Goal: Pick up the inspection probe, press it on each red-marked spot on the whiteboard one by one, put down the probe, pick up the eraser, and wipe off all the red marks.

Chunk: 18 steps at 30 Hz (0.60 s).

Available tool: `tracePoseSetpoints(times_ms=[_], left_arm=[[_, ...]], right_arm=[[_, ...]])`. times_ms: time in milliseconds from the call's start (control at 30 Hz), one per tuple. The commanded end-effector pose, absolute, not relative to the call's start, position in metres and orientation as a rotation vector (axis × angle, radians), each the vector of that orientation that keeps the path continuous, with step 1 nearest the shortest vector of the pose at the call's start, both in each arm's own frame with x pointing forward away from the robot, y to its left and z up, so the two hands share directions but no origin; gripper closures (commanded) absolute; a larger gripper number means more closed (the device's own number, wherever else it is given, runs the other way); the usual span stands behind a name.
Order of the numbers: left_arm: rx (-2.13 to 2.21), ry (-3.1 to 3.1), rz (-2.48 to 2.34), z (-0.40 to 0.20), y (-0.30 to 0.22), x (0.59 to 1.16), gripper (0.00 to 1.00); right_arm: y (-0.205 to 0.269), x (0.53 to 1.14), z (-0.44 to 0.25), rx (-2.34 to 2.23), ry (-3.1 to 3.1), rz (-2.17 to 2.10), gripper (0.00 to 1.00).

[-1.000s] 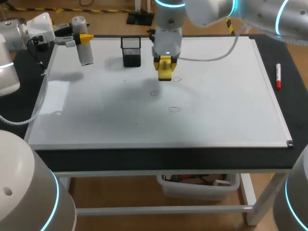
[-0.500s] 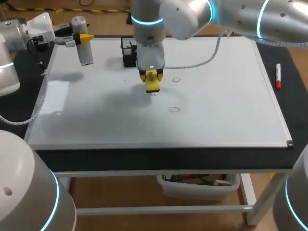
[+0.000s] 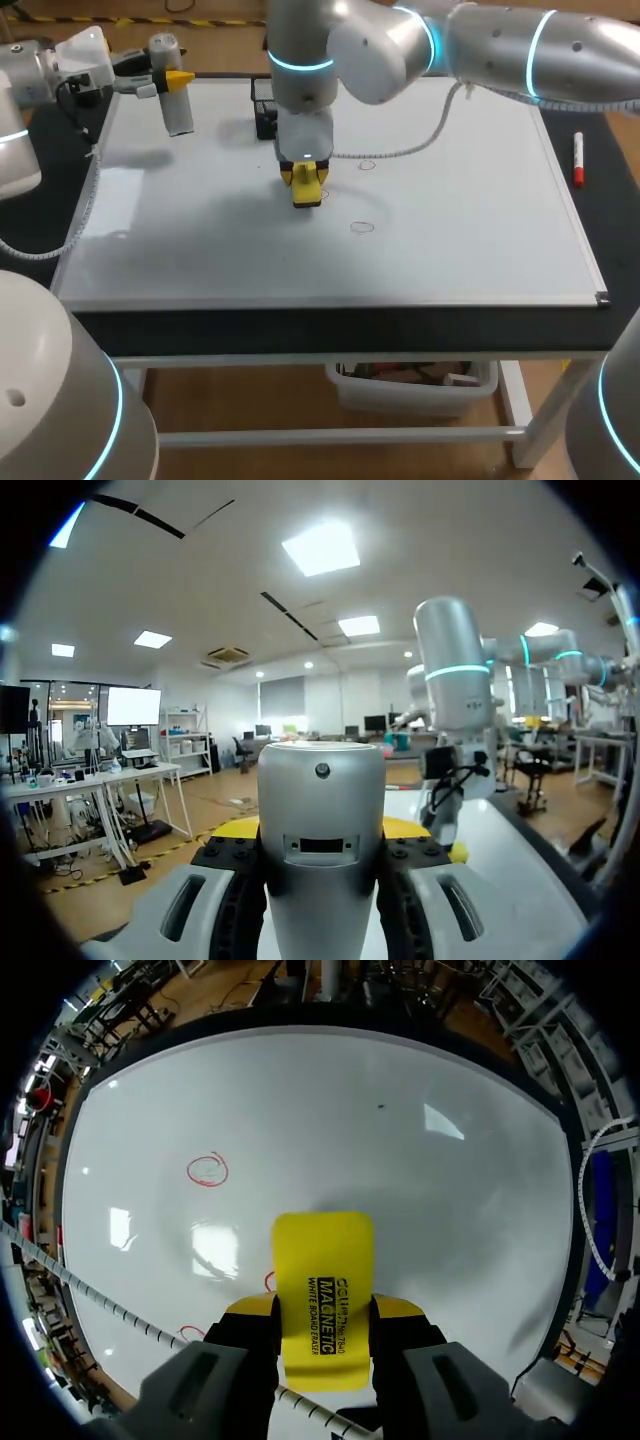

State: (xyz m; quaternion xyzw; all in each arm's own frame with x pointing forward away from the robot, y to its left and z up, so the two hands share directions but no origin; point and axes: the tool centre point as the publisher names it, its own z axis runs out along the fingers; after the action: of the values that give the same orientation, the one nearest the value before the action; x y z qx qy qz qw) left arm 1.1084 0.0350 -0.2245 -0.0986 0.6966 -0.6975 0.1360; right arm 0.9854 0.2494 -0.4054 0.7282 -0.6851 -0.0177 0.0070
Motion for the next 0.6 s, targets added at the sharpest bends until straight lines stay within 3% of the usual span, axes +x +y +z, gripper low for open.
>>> tracePoseSetpoints(times_ms=[33, 600], left_arm=[[-0.280, 2.015, -2.022, -0.225, 0.035, 1.109, 1.00], [-0.280, 2.015, -2.022, -0.225, 0.035, 1.109, 1.00]], right_arm=[[0.252, 0.989, -0.410, 2.277, -2.133, -0.058, 1.00], [0.248, 0.985, -0.429, 2.247, -2.096, -0.102, 1.00]])
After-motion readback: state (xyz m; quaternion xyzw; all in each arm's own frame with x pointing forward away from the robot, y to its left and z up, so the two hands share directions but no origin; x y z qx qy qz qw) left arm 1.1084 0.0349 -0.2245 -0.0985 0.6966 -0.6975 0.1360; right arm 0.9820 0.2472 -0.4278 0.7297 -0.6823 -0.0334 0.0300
